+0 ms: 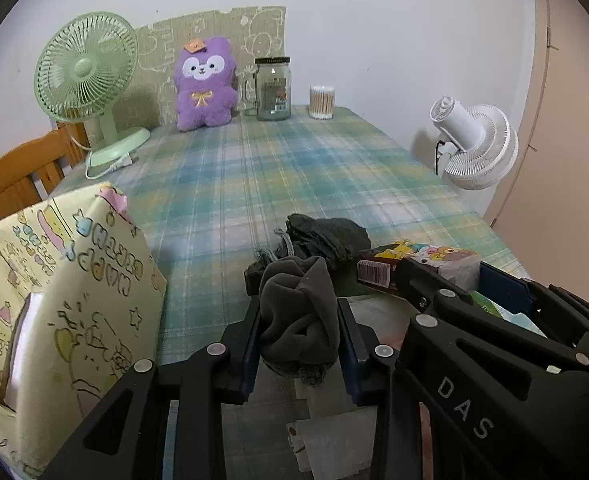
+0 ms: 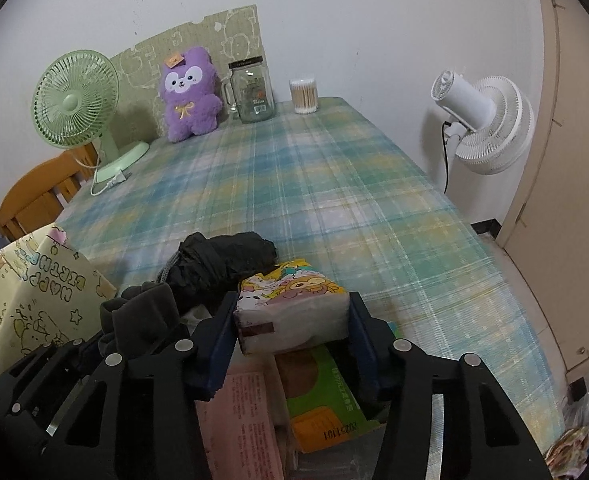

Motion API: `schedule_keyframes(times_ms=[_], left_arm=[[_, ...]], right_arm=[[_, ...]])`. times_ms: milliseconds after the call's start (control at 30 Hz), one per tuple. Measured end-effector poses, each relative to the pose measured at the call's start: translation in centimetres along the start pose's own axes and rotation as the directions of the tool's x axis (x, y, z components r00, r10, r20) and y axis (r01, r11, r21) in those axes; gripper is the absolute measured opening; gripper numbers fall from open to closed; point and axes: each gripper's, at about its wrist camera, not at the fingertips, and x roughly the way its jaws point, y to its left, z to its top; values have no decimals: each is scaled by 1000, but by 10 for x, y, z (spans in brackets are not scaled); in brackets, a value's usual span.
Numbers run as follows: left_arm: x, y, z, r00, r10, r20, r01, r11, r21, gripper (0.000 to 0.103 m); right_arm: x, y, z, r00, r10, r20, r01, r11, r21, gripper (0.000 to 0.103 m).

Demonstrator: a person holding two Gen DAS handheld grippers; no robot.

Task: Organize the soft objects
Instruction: 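Grasp the grey sock with the left gripper while the right gripper grasps the white cartoon tissue pack, then lift the sock and tissue pack and carry both over the yellow box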

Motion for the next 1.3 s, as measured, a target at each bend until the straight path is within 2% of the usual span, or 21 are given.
schedule_keyframes(times_ms=[600, 1067, 1300], left_arm=[[-56, -1, 17, 993, -22, 116, 20, 1000, 14, 34], [-103, 0, 37, 977, -42, 210, 33, 998, 50, 34], [-120, 5, 44, 968, -30, 250, 12, 997, 74, 34]], right_arm=[[-67, 10, 14, 991, -26, 133, 29, 999, -18, 56], [-123, 18, 31, 973, -48, 227, 52, 999, -9, 56], [-141, 29, 34, 965, -50, 256, 55, 998, -11, 56]])
